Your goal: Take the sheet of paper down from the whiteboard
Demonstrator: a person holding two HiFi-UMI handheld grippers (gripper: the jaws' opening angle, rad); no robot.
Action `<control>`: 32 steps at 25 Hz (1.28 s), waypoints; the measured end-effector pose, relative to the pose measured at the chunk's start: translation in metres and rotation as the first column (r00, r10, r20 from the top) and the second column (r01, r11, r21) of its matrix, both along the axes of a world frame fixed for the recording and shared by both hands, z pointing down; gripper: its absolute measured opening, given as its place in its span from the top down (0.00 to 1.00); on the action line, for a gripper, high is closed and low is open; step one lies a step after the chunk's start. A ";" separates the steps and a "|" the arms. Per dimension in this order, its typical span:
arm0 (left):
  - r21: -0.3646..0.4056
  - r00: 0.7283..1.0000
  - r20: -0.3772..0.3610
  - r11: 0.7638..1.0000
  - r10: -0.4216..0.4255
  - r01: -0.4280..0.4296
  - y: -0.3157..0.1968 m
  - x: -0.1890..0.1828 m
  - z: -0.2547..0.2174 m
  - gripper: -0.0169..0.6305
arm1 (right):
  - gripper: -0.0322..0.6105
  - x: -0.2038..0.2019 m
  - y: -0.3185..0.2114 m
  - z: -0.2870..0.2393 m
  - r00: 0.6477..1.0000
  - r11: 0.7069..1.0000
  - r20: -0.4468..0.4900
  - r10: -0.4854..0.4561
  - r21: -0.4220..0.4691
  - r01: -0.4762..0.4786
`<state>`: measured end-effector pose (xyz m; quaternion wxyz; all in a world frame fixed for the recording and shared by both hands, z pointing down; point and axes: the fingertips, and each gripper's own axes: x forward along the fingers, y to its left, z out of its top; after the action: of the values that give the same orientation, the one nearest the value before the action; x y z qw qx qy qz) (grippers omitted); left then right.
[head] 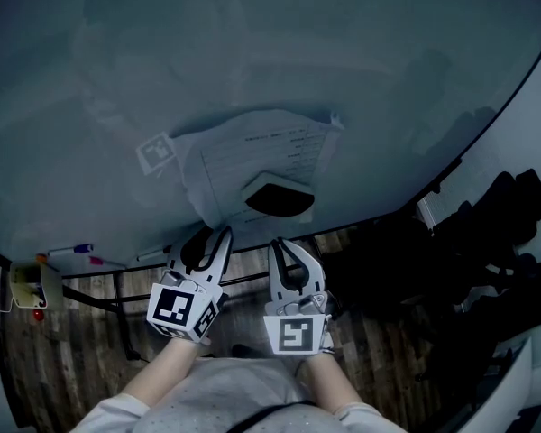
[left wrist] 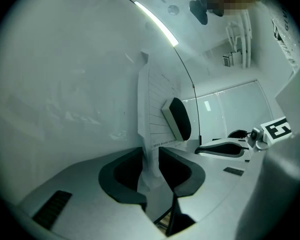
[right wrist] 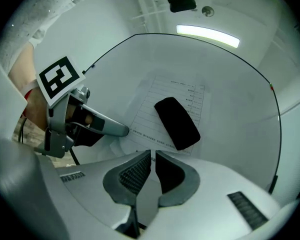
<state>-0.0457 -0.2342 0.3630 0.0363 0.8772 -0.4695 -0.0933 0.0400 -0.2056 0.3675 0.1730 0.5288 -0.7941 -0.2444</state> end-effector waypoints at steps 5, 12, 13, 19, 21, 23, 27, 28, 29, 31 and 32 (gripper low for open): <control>-0.004 1.000 -0.002 1.000 -0.016 0.016 -0.004 -0.004 0.000 0.88 | 0.91 0.002 0.001 -0.008 0.989 0.995 -0.145 0.039 0.096 -0.025; -0.002 1.000 0.002 1.000 -0.020 0.020 -0.005 -0.003 0.000 0.90 | 0.76 -0.006 0.002 -0.018 0.918 0.979 -0.393 0.053 0.202 0.029; -0.003 1.000 0.001 1.000 -0.021 0.021 -0.005 -0.003 0.000 0.90 | 0.74 -0.006 0.002 -0.019 0.908 0.977 -0.414 0.061 0.212 0.031; -0.012 1.000 -0.002 1.000 -0.021 0.021 -0.006 -0.003 0.000 0.91 | 0.65 -0.007 0.002 -0.029 0.848 0.964 -0.522 0.097 0.262 0.051; -0.017 1.000 -0.014 1.000 -0.022 0.022 -0.006 -0.004 -0.001 0.91 | 0.60 -0.009 0.001 -0.030 0.815 0.960 -0.572 0.097 0.270 0.075; -0.020 0.999 -0.025 1.000 -0.022 0.022 -0.006 -0.004 -0.002 0.92 | 0.57 -0.012 0.000 -0.033 0.782 0.955 -0.615 0.103 0.281 0.095; -0.013 1.000 -0.020 1.000 -0.021 0.021 -0.005 -0.004 -0.002 0.93 | 0.54 -0.013 -0.006 -0.042 0.748 0.948 -0.652 0.129 0.301 0.100; -0.012 1.000 -0.018 1.000 -0.020 0.020 -0.005 -0.004 -0.002 0.93 | 0.53 -0.013 -0.008 -0.044 0.744 0.947 -0.654 0.136 0.306 0.096; -0.011 1.000 -0.015 1.000 -0.019 0.019 -0.005 -0.004 -0.002 0.93 | 0.53 -0.012 -0.010 -0.047 0.741 0.946 -0.656 0.144 0.310 0.091; -0.009 1.000 -0.009 1.000 -0.015 0.015 -0.006 -0.004 -0.002 0.93 | 0.52 -0.012 -0.014 -0.052 0.735 0.946 -0.661 0.153 0.313 0.085; -0.008 1.000 -0.006 1.000 -0.014 0.014 -0.006 -0.004 -0.002 0.94 | 0.51 -0.013 -0.015 -0.054 0.732 0.946 -0.664 0.153 0.311 0.085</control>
<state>-0.0493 -0.2403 0.3606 0.0405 0.8735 -0.4759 -0.0942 0.0270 -0.2209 0.3137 0.3675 0.4380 -0.6148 -0.5433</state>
